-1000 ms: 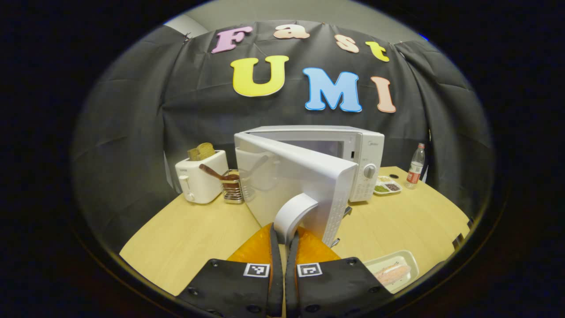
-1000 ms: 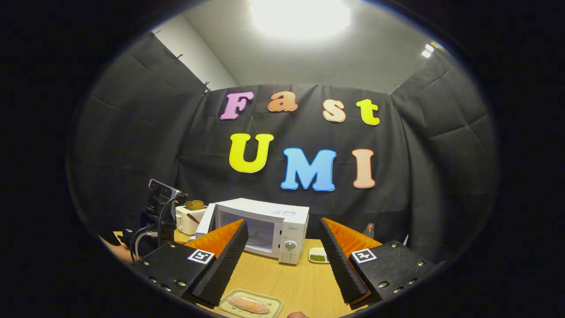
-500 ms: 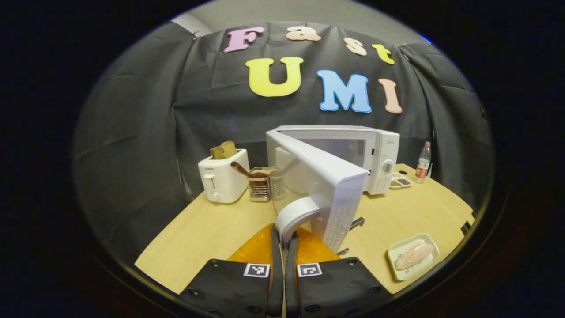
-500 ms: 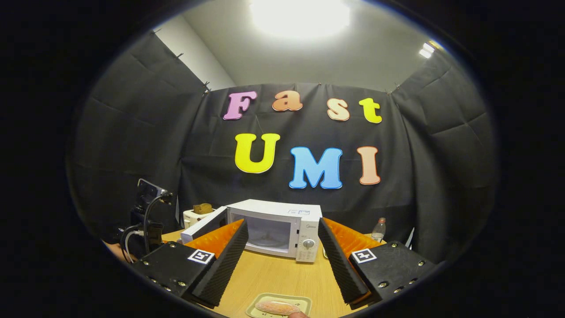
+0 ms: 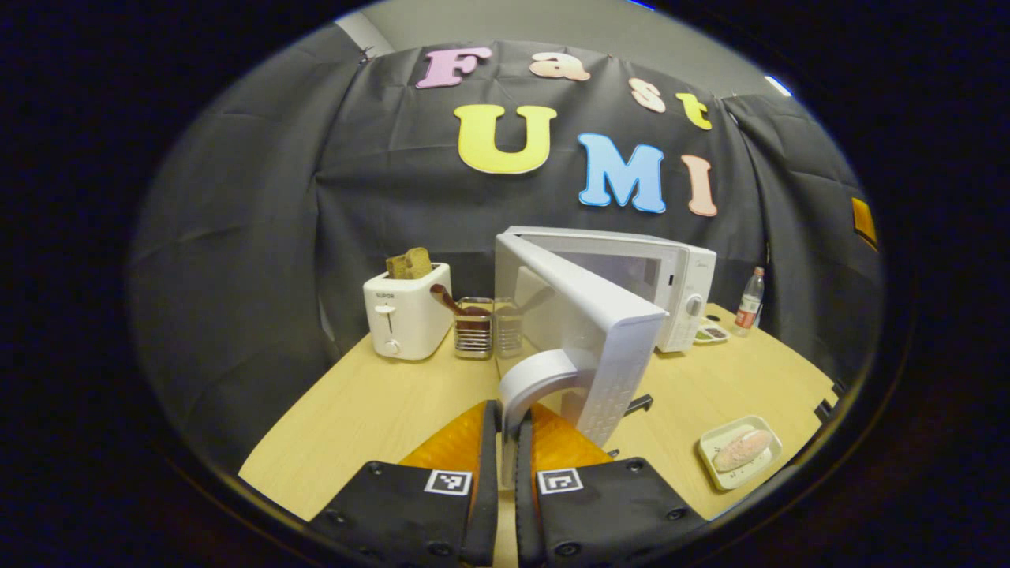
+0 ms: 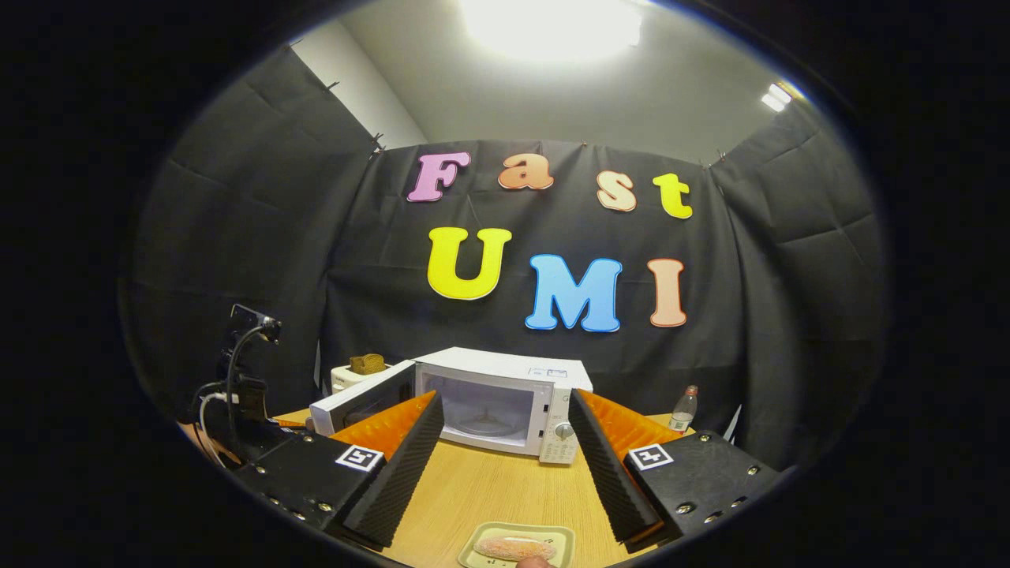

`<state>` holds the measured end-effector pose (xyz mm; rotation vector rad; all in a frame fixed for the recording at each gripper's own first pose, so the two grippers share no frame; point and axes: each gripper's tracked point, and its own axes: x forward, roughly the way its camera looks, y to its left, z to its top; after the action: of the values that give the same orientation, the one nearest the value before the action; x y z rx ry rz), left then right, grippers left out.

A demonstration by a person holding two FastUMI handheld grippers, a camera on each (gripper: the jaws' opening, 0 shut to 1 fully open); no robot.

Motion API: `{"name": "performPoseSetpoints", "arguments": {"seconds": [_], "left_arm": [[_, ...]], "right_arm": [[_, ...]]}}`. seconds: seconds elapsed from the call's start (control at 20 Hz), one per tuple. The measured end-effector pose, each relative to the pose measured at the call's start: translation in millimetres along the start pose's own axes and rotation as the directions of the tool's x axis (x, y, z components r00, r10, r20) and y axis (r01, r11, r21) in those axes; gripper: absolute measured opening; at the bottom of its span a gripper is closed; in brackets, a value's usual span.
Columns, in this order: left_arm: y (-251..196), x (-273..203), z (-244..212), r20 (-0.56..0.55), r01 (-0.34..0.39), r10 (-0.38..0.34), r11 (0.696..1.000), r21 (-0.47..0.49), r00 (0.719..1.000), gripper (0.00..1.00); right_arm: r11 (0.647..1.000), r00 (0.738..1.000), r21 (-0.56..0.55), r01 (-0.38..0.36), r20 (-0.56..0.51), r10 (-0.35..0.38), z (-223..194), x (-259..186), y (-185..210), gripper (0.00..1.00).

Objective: Open the microwave oven with the left hand, put the food in, and close the microwave oven.

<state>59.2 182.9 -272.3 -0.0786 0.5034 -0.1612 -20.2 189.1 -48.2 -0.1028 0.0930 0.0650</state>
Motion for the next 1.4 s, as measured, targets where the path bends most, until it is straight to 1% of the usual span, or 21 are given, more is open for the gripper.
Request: {"name": "performPoseSetpoints", "arguments": {"seconds": [0.15, 0.25, 0.35, 0.45, 0.5, 0.55, 0.7, 0.8, 0.95, 1.15, 1.2, 1.4], "left_arm": [[2, -4, -2, -0.01, -0.006, 0.005, 0.999, -0.048, 1.0, 0.18], [6, -8, -3, -0.014, -0.042, 0.041, 0.998, -0.039, 0.999, 0.21], [11, -15, -4, -0.016, -0.098, 0.098, 0.994, -0.05, 0.995, 0.5], [14, -32, 1, 0.006, -0.166, 0.166, 0.986, -0.036, 0.986, 0.8], [11, -40, 5, 0.02, -0.186, 0.187, 0.982, -0.027, 0.982, 0.94], [9, -49, 8, 0.03, -0.204, 0.205, 0.979, -0.021, 0.978, 0.96], [2, -72, 19, 0.055, -0.258, 0.259, 0.966, -0.024, 0.964, 0.95], [-4, -86, 30, 0.077, -0.284, 0.287, 0.958, -0.039, 0.955, 0.95], [-10, -105, 47, 0.102, -0.328, 0.332, 0.943, -0.054, 0.938, 0.94], [-19, -128, 73, 0.147, -0.387, 0.388, 0.921, -0.039, 0.91, 0.95], [-21, -132, 79, 0.153, -0.398, 0.399, 0.917, -0.036, 0.904, 0.95], [-28, -149, 87, 0.163, -0.443, 0.444, 0.895, -0.042, 0.881, 0.94]], "right_arm": [[1.0, 1.0, -0.004, -0.026, -0.007, 0.026, -2, 7, -6, 0.97], [0.998, 0.998, -0.008, -0.057, -0.011, 0.057, -4, 13, -11, 0.97], [0.995, 0.995, -0.006, -0.095, -0.021, 0.095, -11, 21, -19, 0.97], [0.989, 0.988, 0.012, -0.148, -0.049, 0.149, -22, 32, -23, 0.97], [0.983, 0.981, 0.018, -0.18, -0.067, 0.181, -28, 37, -24, 0.97], [0.977, 0.972, 0.018, -0.214, -0.094, 0.215, -37, 41, -24, 0.97], [0.95, 0.936, 0.0, -0.314, -0.165, 0.309, -68, 49, -25, 0.97], [0.921, 0.896, 0.016, -0.39, -0.224, 0.384, -97, 48, -21, 0.97], [0.874, 0.823, 0.035, -0.484, -0.32, 0.469, -139, 45, -18, 0.97], [0.795, 0.698, 0.05, -0.604, -0.448, 0.558, -194, 37, -14, 0.98], [0.772, 0.663, 0.061, -0.633, -0.472, 0.581, -203, 33, -13, 0.98], [0.683, 0.54, 0.1, -0.724, -0.535, 0.65, -237, 20, -6, 0.98]]}}
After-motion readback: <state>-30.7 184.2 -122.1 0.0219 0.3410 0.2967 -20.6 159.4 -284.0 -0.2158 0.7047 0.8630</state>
